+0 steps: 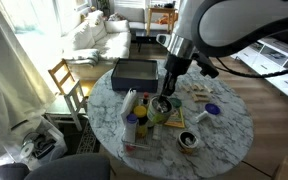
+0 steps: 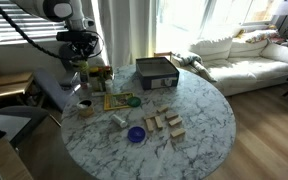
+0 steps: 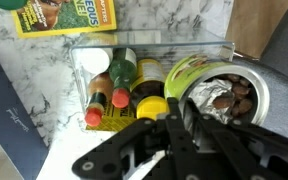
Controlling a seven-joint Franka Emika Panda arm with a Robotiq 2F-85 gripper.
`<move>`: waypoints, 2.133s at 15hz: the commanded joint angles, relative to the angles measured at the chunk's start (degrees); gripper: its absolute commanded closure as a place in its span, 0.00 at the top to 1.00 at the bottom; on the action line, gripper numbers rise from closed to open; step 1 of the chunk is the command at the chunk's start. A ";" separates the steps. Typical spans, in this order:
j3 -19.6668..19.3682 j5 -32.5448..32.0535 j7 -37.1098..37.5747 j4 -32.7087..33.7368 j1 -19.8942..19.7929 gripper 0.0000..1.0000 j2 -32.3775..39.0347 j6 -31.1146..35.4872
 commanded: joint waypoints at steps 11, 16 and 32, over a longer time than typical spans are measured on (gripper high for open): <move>-6.16 -3.34 -1.25 -29.97 0.63 0.03 -14.86 10.66; -6.58 -6.21 5.74 -32.75 0.71 0.03 -11.59 16.60; -7.83 -5.98 12.01 -30.71 0.39 0.03 -6.96 21.73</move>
